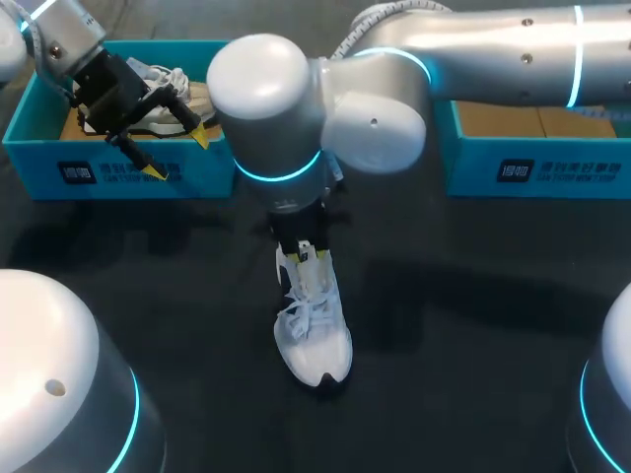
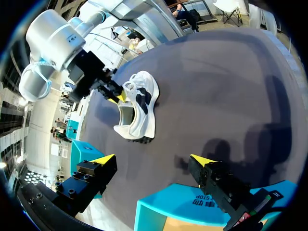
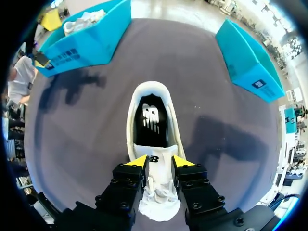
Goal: Take the shoe out of the shoebox, open the shoe tongue, remove and reinsert the insole, then place the shoe into the shoebox
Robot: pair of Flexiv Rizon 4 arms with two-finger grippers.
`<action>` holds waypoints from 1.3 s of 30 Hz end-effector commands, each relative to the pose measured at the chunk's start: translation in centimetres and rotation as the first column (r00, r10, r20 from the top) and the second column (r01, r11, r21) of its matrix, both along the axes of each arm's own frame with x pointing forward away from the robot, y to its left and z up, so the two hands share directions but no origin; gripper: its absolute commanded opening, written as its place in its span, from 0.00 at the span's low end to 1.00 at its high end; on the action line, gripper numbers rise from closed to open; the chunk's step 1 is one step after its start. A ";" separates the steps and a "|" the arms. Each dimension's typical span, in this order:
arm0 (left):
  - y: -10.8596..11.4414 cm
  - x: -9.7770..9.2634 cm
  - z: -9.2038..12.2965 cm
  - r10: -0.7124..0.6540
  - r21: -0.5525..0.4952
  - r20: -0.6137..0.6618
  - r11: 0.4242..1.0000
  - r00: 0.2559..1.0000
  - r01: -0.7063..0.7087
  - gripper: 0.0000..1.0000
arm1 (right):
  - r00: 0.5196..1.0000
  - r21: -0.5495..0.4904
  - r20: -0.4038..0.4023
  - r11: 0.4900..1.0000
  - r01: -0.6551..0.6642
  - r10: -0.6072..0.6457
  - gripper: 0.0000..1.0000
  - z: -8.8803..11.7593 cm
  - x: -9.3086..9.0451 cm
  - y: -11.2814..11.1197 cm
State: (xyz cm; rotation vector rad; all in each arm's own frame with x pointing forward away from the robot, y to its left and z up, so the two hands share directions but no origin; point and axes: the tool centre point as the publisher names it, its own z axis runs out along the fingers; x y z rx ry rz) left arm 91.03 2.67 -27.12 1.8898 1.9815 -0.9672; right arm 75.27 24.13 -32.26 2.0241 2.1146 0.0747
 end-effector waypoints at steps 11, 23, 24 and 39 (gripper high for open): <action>0.0 0.0 0.1 0.000 0.003 0.001 1.000 1.000 0.000 1.00 | 0.992 -0.041 0.025 0.991 -0.124 0.126 0.35 3.0 2.1 -1.1; 0.0 0.0 0.1 0.000 0.003 0.001 1.000 1.000 0.000 1.00 | 0.932 -0.036 0.049 0.933 -0.359 0.360 1.00 4.1 3.3 -2.7; 0.0 0.0 0.1 0.000 0.003 0.001 1.000 1.000 0.000 1.00 | 0.925 -0.038 0.053 0.927 -0.374 0.376 1.00 4.2 3.3 -2.7; 0.0 0.0 0.1 0.000 0.003 0.001 1.000 1.000 0.000 1.00 | 0.612 -0.088 0.035 0.613 -0.785 0.790 1.00 6.9 4.6 -3.0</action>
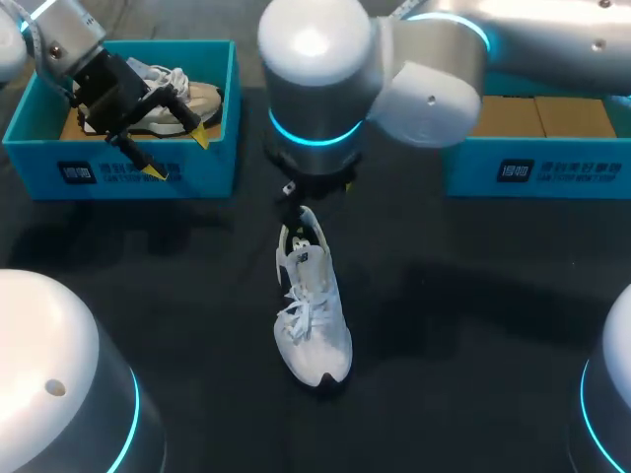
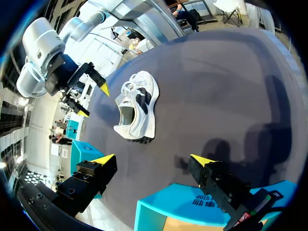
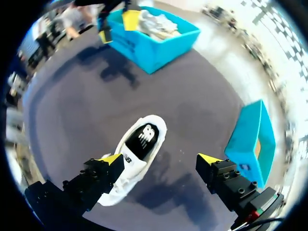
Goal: Take the shoe out of the shoebox, open the shoe tongue, remove and reinsert the insole, then place the shoe into the shoebox
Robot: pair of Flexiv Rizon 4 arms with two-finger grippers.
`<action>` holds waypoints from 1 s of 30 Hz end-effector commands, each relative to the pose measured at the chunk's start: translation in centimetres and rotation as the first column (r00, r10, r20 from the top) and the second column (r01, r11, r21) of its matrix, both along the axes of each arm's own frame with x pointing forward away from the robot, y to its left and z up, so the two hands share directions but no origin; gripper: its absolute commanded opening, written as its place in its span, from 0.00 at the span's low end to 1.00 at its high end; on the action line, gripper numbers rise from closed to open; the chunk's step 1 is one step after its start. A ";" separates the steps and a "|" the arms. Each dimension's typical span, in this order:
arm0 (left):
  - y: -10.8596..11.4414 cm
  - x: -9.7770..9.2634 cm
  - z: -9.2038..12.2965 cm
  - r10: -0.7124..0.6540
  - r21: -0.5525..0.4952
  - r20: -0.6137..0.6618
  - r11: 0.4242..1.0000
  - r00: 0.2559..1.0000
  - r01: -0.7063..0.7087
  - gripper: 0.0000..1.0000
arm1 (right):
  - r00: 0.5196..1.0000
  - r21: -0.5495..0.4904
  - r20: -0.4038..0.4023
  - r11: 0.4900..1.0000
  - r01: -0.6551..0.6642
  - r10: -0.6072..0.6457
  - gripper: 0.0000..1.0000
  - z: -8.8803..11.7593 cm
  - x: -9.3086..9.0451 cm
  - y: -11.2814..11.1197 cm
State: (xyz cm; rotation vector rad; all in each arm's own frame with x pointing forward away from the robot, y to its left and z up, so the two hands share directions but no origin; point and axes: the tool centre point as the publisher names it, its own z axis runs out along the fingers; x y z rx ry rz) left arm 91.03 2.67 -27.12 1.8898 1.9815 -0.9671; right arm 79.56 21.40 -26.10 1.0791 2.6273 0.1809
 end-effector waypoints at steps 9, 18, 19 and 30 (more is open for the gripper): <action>0.0 0.0 0.1 0.000 0.003 0.001 1.000 1.000 0.000 1.00 | 0.966 0.018 0.007 0.965 -0.260 0.260 1.00 0.9 0.1 -0.1; 0.0 0.0 0.1 0.000 0.003 0.001 1.000 1.000 0.000 1.00 | 0.966 0.018 0.007 0.965 -0.260 0.260 1.00 0.9 0.1 -0.1; 0.0 0.0 0.1 0.000 0.003 0.001 1.000 1.000 0.000 1.00 | 0.966 0.018 0.007 0.965 -0.260 0.260 1.00 0.9 0.1 -0.1; 0.0 0.0 0.1 0.000 0.003 0.001 1.000 1.000 0.000 1.00 | 0.795 -0.191 0.000 0.781 -0.595 0.606 1.00 0.6 2.2 2.9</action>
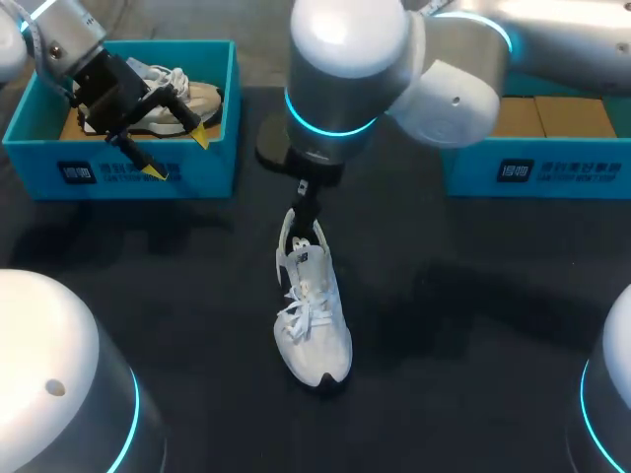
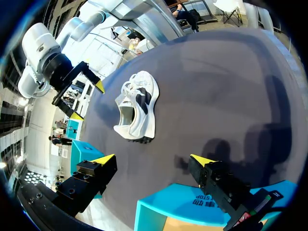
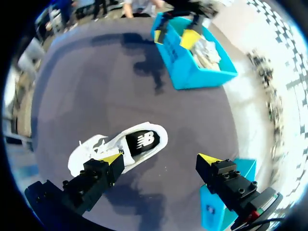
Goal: Take the shoe out of the shoebox, open the shoe tongue, remove and reinsert the insole, then place the shoe into the shoebox
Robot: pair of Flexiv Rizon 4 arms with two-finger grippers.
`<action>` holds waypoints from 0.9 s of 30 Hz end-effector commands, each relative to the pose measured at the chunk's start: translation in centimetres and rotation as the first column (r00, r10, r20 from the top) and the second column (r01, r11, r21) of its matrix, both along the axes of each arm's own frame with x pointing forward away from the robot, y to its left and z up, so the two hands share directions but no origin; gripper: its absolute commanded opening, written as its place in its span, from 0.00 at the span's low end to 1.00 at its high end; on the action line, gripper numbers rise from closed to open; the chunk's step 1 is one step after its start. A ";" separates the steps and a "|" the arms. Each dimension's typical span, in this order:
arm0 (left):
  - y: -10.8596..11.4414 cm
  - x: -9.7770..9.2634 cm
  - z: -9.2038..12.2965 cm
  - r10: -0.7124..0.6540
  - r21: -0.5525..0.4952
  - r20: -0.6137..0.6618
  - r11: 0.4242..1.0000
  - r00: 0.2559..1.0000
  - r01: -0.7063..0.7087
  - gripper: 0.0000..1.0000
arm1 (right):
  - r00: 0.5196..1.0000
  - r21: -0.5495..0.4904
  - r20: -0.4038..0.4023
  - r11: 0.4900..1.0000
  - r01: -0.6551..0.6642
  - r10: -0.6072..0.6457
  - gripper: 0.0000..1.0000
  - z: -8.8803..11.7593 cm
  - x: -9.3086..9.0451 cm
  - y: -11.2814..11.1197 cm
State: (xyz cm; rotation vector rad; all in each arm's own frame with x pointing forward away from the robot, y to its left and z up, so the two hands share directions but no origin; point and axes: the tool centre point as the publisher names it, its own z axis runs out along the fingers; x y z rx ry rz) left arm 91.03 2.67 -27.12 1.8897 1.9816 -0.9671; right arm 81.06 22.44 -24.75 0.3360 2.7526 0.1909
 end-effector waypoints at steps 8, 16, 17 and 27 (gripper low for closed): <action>0.0 0.0 0.1 0.000 0.003 0.001 1.000 1.000 0.000 1.00 | 0.978 -0.114 -0.033 0.971 -0.210 0.208 1.00 -1.3 1.5 2.2; 0.0 0.0 0.1 0.000 0.003 0.001 1.000 1.000 0.000 1.00 | 0.979 -0.117 -0.040 0.973 -0.201 0.197 1.00 -1.4 1.5 2.1; 0.0 0.0 0.1 0.000 0.003 0.001 1.000 1.000 0.000 1.00 | 0.979 -0.117 -0.040 0.973 -0.201 0.197 1.00 -1.4 1.5 2.1; 0.0 0.0 0.1 0.000 0.003 0.001 1.000 1.000 0.000 1.00 | 0.947 -0.066 -0.068 0.946 -0.317 0.313 1.00 -5.6 3.8 1.6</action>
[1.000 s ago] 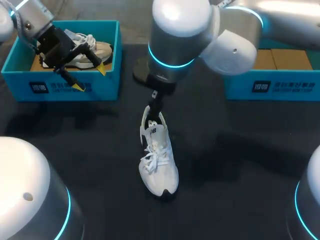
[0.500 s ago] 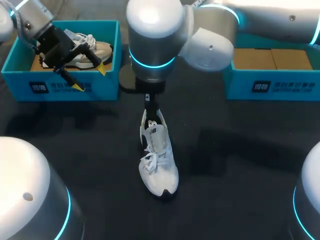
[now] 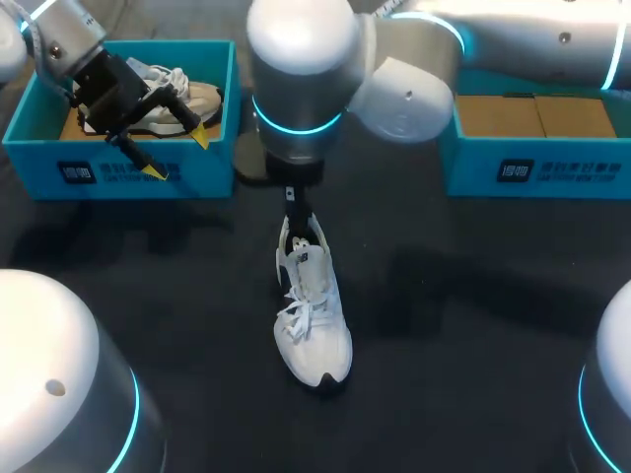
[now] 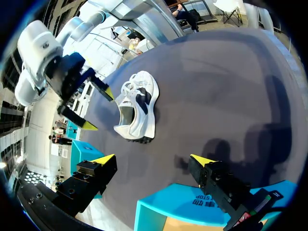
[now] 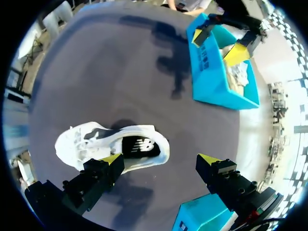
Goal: Take the shoe out of the shoebox, open the shoe tongue, remove and reinsert the insole, then place the shoe into the shoebox
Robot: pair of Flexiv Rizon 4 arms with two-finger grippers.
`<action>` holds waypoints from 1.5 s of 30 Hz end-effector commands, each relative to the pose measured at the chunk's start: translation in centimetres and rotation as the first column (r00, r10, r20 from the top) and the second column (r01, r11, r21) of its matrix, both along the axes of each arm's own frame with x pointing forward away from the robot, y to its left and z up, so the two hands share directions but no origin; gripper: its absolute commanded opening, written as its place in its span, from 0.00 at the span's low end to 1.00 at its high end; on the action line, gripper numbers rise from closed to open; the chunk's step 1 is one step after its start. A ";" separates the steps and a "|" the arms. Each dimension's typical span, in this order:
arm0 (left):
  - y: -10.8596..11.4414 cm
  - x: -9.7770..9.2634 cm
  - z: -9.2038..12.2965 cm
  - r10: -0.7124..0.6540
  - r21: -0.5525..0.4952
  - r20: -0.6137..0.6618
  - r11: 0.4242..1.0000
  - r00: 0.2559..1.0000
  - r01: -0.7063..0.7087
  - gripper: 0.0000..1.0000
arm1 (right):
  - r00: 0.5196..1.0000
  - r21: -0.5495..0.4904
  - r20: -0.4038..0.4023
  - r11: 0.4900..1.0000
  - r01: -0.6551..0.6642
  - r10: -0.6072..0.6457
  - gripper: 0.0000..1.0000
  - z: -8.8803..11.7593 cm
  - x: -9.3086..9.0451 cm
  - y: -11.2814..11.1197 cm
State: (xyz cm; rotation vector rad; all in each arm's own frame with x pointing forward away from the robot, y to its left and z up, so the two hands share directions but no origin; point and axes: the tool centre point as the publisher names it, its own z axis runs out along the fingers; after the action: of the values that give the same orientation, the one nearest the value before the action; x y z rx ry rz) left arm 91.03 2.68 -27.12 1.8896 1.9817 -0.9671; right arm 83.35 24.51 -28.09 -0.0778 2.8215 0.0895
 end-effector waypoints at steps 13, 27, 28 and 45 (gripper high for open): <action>0.0 0.0 0.0 0.000 0.003 0.001 1.000 1.000 0.000 1.00 | 0.988 0.087 -0.118 0.993 -0.085 0.095 1.00 -5.3 3.7 -0.7; 0.0 0.0 0.0 0.000 0.003 0.001 1.000 1.000 0.000 1.00 | 0.975 0.047 -0.184 0.992 -0.115 0.122 1.00 -8.8 4.5 1.5; 0.0 0.0 0.0 0.000 0.003 0.001 1.000 1.000 0.000 1.00 | 0.975 0.049 -0.185 0.992 -0.115 0.122 1.00 -9.0 4.5 1.5; 0.0 0.0 0.0 0.000 0.003 0.001 1.000 1.000 0.000 1.00 | 0.975 0.000 -0.205 0.996 -0.084 0.082 1.00 -10.4 4.3 0.1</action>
State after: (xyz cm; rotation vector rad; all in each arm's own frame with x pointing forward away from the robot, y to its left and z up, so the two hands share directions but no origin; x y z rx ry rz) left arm 91.03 2.67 -27.12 1.8896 1.9816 -0.9671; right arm 87.79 24.62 -38.81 -0.1960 3.0264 0.1269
